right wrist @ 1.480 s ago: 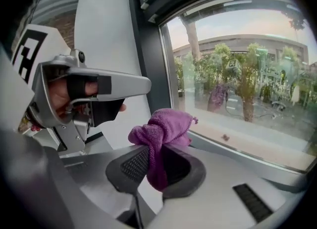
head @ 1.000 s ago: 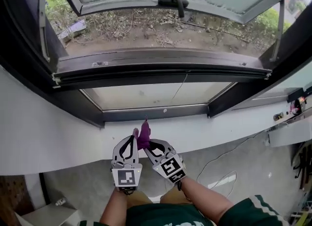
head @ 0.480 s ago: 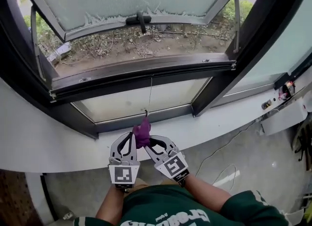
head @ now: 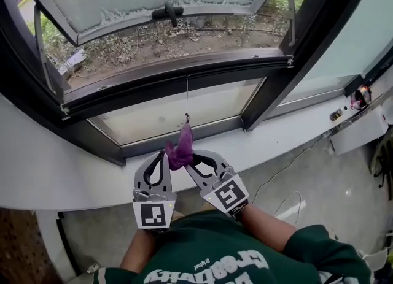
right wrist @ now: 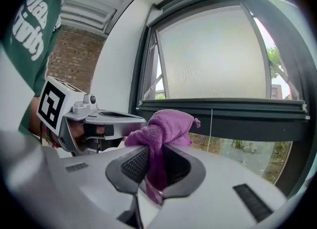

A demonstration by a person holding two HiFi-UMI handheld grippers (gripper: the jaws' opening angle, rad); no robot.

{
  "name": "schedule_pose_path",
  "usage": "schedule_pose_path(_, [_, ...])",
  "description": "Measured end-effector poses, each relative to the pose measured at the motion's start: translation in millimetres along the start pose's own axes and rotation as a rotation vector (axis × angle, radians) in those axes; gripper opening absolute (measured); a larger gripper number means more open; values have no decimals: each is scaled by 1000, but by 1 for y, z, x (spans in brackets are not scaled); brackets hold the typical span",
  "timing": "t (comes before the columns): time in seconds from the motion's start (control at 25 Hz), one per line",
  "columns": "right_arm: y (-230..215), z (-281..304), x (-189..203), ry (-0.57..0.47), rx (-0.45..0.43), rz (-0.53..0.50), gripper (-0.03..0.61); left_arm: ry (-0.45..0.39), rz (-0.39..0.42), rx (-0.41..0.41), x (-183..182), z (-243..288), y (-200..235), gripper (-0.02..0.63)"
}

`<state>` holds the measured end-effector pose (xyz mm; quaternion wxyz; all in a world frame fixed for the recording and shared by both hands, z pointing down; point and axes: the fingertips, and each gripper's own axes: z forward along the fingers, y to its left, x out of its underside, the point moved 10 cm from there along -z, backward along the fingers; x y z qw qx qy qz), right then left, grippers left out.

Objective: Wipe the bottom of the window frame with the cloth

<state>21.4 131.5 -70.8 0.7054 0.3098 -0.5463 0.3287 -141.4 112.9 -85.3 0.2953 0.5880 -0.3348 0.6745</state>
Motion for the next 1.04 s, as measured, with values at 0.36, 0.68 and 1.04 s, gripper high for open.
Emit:
schedule_pose_path(0.36, [3, 5, -5, -19, -12, 15, 67, -17, -1, -12, -8, -5, 8, 6])
schedule_pose_path(0.68, [10, 1, -8, -20, -27, -4, 67, -15, 1, -2, -11, -7, 6, 6])
schedule_pose_path(1.04, [10, 1, -16, -72, -31, -33, 67, -37, -13, 14, -16, -2, 7, 6])
